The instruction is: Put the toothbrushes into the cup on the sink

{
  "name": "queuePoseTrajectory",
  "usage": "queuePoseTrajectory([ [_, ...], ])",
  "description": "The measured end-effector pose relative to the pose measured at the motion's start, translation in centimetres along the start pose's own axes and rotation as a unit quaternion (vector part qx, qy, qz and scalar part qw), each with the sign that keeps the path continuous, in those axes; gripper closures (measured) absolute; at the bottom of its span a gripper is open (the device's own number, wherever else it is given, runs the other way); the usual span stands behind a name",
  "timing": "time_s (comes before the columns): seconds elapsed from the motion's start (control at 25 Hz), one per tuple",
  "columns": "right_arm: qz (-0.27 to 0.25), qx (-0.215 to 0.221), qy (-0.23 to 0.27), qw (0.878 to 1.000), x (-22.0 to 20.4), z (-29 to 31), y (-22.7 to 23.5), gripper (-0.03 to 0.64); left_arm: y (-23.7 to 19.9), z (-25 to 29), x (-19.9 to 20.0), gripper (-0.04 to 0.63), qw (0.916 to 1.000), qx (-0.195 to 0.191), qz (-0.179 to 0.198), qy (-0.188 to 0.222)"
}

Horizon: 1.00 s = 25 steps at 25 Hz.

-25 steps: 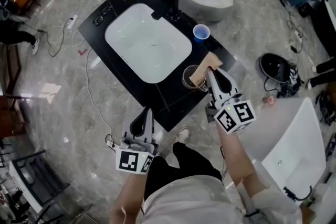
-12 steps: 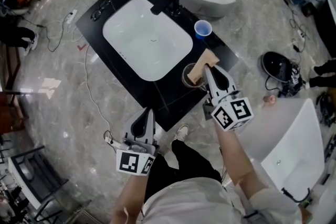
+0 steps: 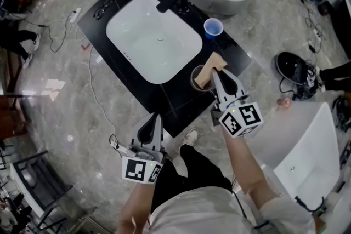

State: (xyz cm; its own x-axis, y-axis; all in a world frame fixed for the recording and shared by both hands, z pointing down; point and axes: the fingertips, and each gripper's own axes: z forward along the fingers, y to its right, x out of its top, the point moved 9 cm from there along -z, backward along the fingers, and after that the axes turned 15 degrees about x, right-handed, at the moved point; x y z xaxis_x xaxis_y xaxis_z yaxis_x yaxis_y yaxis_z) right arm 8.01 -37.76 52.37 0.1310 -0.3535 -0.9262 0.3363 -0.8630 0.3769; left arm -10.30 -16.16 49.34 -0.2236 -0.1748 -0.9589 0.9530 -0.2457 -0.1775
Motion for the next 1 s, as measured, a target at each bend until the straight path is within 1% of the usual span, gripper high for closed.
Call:
queuePoseTrajectory([
  [0.48, 0.014, 0.0, -0.011, 1.0, -1.9, 0.2, 0.4, 0.568, 0.1, 0.2, -0.6, 0.594, 1.0, 0.005, -0.002, -0.007],
  [0.68, 0.015, -0.006, -0.008, 1.0, -2.3, 0.2, 0.8, 0.568, 0.0, 0.4, -0.9, 0.594, 0.9999, 0.006, -0.003, -0.01],
  [1.0, -0.043, -0.007, -0.042, 0.998, -2.0, 0.0, 0.2, 0.566, 0.1, 0.1, -0.8, 0.594, 0.9999, 0.006, 0.002, -0.011],
])
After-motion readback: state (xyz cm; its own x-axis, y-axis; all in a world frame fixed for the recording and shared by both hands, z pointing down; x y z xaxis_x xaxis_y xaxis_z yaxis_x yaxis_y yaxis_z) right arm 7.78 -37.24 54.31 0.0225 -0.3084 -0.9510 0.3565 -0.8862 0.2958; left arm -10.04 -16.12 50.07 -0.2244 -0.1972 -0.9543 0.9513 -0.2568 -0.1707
